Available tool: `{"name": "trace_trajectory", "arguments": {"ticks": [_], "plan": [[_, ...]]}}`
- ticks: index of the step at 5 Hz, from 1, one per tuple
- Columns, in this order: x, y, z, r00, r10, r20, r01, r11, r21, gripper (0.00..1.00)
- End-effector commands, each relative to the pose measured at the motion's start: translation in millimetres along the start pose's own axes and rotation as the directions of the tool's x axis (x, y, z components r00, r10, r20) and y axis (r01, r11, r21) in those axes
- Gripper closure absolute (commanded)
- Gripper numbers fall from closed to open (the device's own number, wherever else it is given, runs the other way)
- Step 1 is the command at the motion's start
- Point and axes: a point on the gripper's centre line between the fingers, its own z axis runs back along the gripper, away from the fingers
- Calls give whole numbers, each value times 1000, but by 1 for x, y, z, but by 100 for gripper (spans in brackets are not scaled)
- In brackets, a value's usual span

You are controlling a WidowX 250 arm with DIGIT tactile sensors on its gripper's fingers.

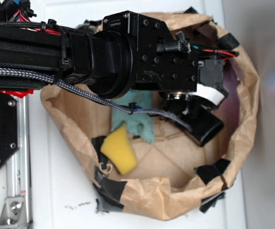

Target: Grab the blue sponge.

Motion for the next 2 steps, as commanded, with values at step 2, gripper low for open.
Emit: {"name": "trace_trajectory", "arguments": {"ticks": [2], "plan": [[10,-31,62,990,-42,133,50,997,-57,100]]}}
